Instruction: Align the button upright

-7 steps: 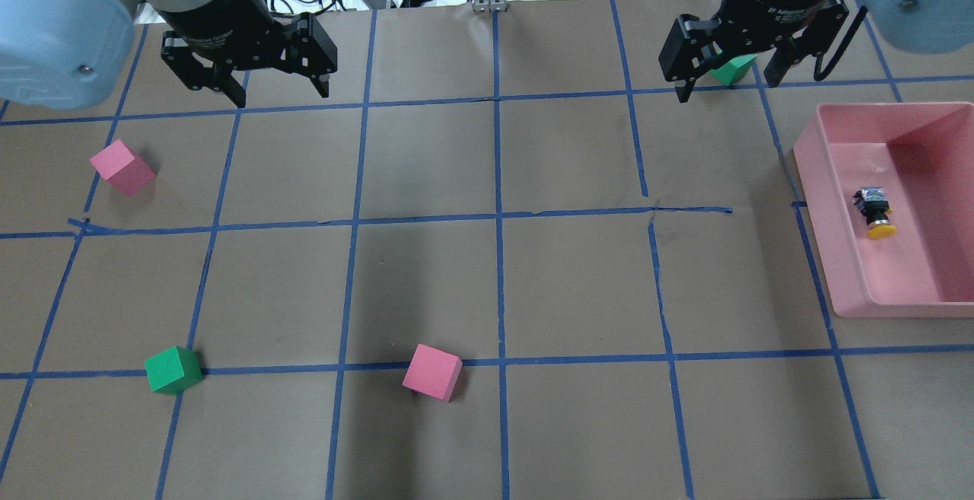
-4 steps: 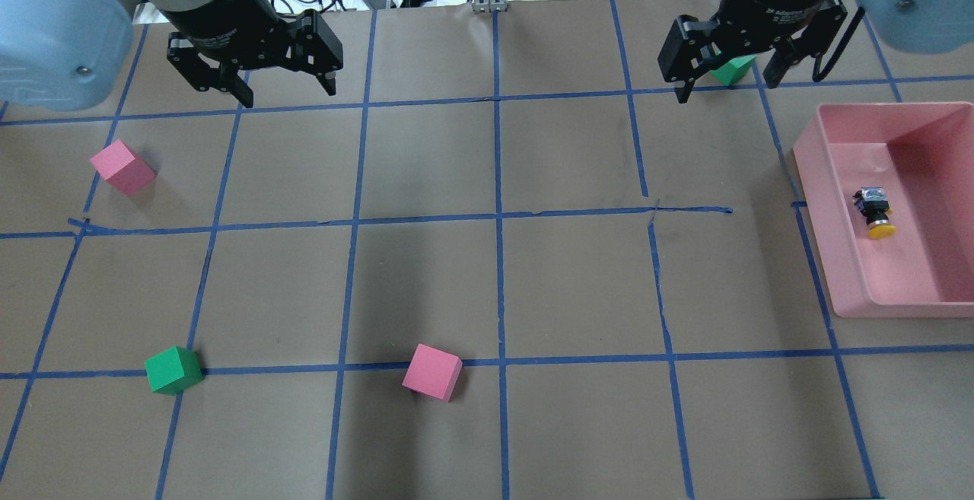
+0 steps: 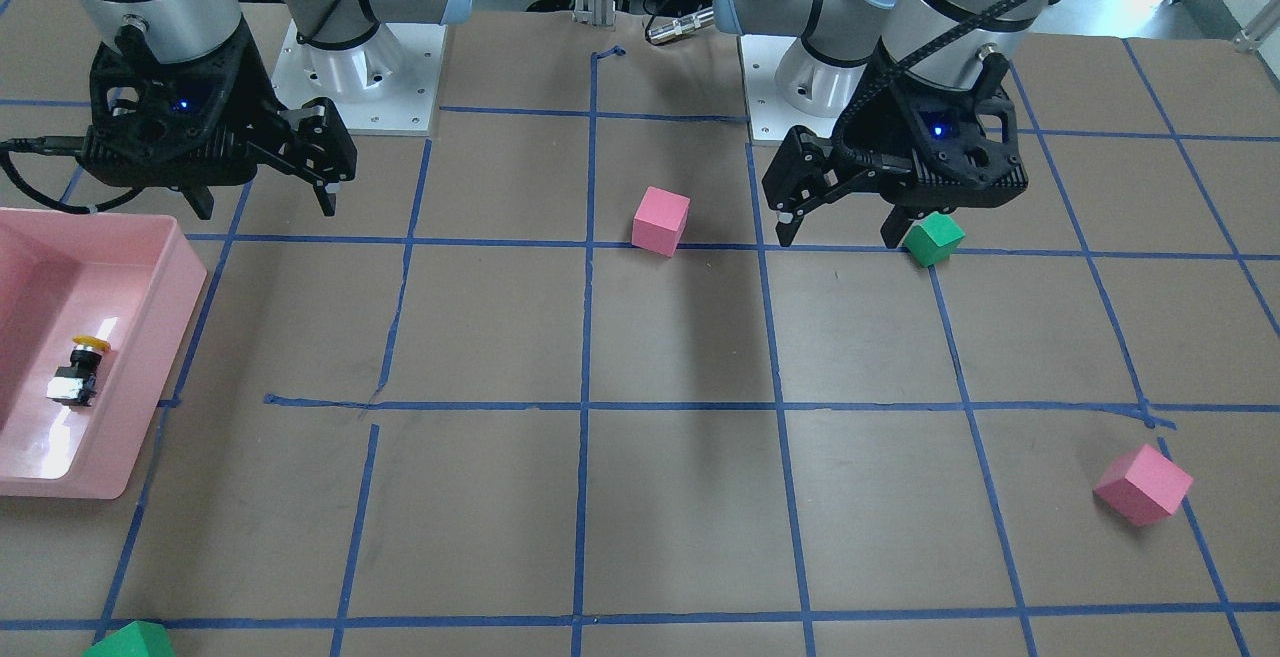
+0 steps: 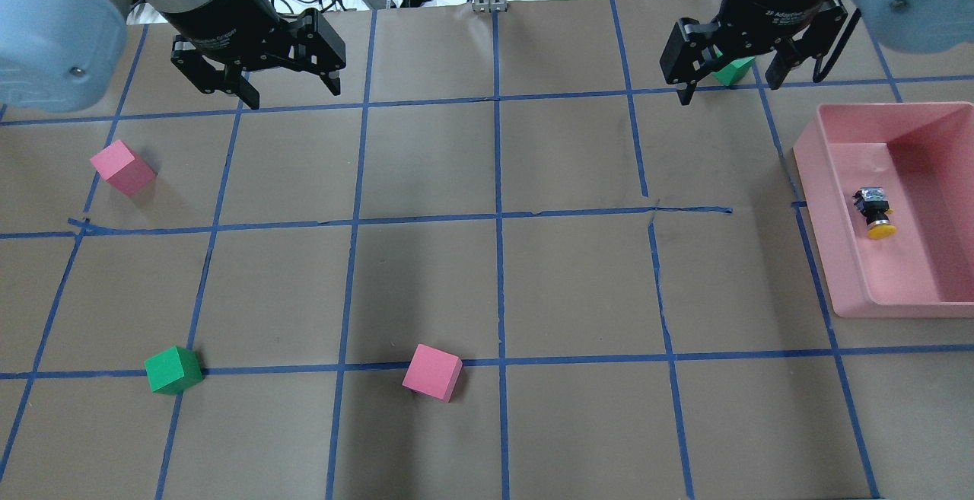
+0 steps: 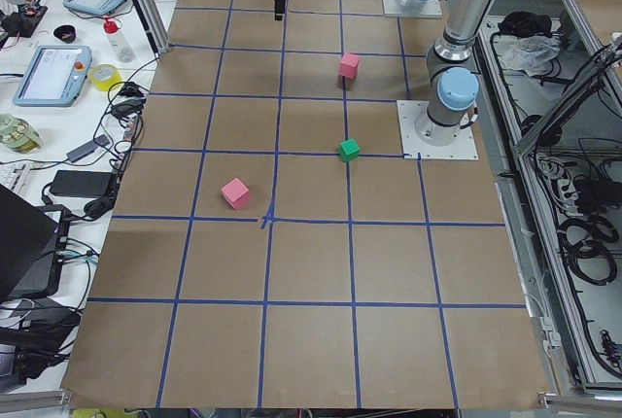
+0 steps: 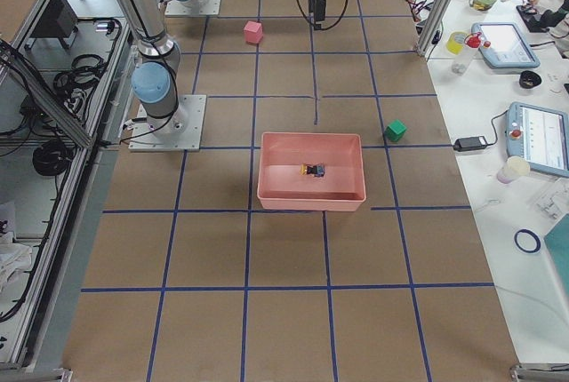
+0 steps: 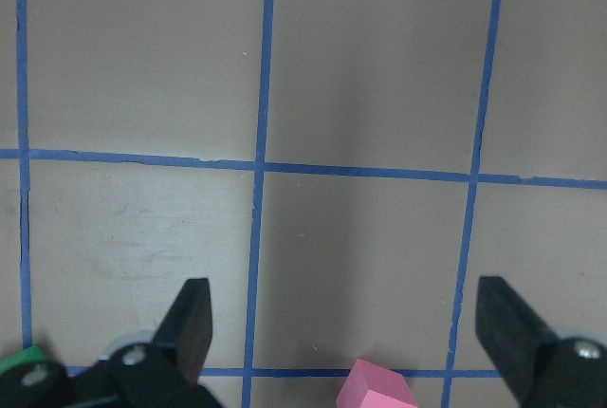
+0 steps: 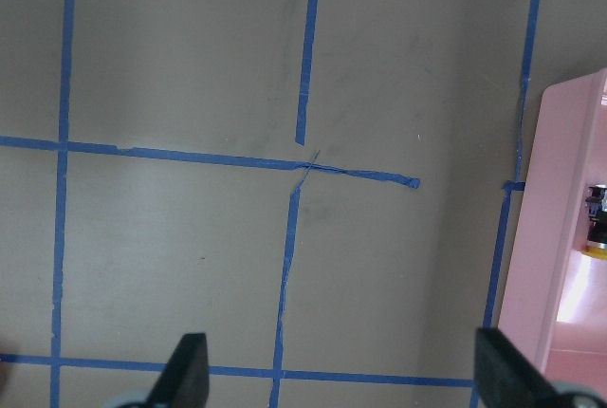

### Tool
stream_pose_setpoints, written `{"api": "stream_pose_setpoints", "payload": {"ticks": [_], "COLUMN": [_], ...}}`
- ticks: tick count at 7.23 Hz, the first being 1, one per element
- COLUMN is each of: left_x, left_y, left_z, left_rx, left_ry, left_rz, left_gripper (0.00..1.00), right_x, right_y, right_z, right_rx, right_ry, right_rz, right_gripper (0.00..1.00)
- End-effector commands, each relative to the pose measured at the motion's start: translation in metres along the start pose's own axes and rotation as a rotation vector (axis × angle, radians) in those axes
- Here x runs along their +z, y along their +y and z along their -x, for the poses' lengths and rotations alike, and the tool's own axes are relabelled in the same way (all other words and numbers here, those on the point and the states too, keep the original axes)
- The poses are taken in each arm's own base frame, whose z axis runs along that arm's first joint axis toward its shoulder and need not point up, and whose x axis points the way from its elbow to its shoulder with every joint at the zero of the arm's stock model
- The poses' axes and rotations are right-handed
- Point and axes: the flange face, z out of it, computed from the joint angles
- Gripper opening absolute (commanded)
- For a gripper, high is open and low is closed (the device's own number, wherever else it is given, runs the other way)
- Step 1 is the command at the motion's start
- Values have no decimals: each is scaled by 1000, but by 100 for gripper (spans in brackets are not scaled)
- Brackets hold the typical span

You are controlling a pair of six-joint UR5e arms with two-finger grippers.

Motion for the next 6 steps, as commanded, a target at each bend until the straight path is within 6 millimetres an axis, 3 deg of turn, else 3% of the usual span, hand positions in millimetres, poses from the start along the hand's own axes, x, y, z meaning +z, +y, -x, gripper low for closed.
{"api": "stream_pose_setpoints", "payload": {"ticks": [1, 2, 3, 4, 6], "left_x": [-13, -8, -5, -11, -8], "left_y": [9, 10, 13, 17, 18], "left_z": [0, 0, 1, 2, 2], "left_rx": [5, 6, 6, 20, 39], "left_ry": [-8, -6, -8, -13, -18], "left_rz": [-23, -14, -11, -19, -7], "left_gripper": [100, 100, 100, 100, 100], "right_x": [1, 1, 3, 12, 56], "right_y": [-1, -2, -5, -10, -13], "right_z": [-1, -4, -22, -58, -149], "right_rx": [2, 6, 23, 70, 130], "right_ry": [3, 3, 4, 5, -15], "right_rz": [-3, -4, 0, 16, 87], "right_gripper": [100, 100, 100, 100, 100]}}
